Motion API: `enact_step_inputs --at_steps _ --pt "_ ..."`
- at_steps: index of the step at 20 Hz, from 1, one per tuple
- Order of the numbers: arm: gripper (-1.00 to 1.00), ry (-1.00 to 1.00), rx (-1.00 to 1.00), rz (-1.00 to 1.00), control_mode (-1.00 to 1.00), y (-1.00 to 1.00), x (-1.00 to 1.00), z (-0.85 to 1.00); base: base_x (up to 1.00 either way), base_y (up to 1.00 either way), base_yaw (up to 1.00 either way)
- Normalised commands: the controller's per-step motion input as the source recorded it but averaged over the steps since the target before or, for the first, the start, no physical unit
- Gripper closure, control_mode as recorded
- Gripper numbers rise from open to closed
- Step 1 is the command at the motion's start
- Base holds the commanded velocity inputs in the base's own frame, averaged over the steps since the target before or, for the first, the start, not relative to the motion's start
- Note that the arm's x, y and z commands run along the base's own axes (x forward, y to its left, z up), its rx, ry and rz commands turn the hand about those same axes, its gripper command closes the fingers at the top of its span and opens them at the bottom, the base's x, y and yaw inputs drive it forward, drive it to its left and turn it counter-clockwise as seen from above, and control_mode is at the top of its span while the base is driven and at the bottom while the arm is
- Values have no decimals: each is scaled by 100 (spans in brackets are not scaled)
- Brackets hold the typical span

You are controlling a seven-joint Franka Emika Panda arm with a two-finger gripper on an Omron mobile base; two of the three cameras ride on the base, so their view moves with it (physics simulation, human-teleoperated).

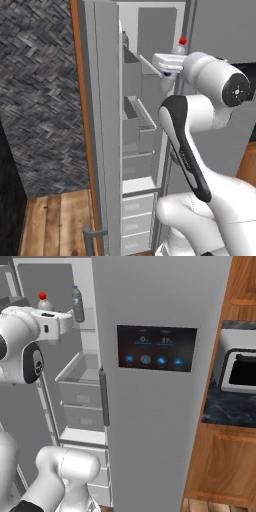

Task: Take the bottled waters from the counter and place them in the freezer to freeze. Close the freezer door after placing the bottles.

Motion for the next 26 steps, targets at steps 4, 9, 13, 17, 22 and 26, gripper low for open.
enact_step_inputs --at_steps 4,9,13,17,22,26 --pt "100 2 -3 3 -100 -3 49 0 0 0 0" --pt "100 1 -1 4 -100 0 47 -1 0 0 0" --pt "100 0 0 1 -100 0 55 -7 0 0 0" --pt "100 0 -1 0 -100 0 56 -11 0 0 0" --pt "100 0 -10 0 -100 6 51 -15 0 0 0" --pt "100 0 -11 -1 -100 3 59 -4 0 0 0"
